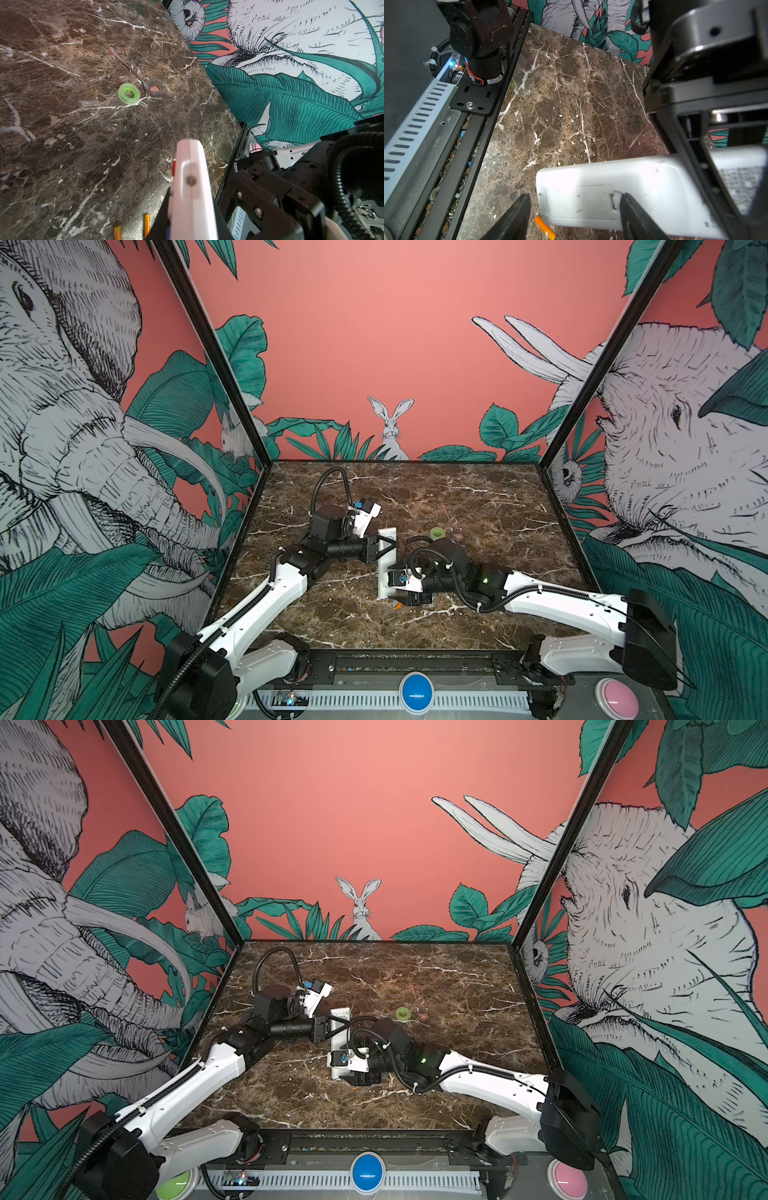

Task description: Load the batteries into the remote control

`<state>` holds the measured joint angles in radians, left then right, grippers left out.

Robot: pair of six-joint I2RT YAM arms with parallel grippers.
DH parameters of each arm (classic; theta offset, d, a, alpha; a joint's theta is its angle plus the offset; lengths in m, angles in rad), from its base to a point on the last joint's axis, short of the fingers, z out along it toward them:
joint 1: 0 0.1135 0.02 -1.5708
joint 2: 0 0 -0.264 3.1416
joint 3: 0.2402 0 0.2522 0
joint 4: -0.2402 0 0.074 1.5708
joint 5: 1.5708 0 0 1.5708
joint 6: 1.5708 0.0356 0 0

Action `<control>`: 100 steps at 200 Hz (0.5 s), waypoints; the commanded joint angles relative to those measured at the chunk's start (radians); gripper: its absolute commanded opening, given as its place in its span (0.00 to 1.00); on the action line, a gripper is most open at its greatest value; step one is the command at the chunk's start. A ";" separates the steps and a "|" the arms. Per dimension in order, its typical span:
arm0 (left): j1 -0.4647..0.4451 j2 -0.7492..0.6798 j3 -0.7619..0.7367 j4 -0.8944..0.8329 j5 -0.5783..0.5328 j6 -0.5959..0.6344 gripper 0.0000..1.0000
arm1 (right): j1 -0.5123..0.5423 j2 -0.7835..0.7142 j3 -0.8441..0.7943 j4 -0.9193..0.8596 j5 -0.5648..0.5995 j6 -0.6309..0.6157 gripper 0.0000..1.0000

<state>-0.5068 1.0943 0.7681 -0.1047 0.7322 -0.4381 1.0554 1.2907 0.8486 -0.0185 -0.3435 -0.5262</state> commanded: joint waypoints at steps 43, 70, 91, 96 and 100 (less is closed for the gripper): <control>0.004 -0.048 -0.013 0.052 0.046 -0.022 0.00 | 0.011 0.036 0.023 0.017 0.022 -0.017 0.68; 0.004 -0.059 -0.017 0.078 0.055 -0.039 0.00 | 0.017 0.069 0.032 -0.015 0.039 -0.034 0.67; 0.003 -0.065 -0.016 0.083 0.058 -0.043 0.00 | 0.022 0.080 0.032 -0.014 0.037 -0.033 0.67; 0.005 -0.065 -0.016 0.083 0.058 -0.043 0.00 | 0.023 0.082 0.031 -0.015 0.036 -0.032 0.67; 0.005 -0.065 -0.016 0.083 0.058 -0.044 0.00 | 0.026 0.083 0.032 -0.016 0.036 -0.032 0.67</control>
<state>-0.4908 1.0821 0.7456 -0.0994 0.7101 -0.4442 1.0679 1.3415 0.8696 -0.0143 -0.3183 -0.5465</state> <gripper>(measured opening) 0.198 0.674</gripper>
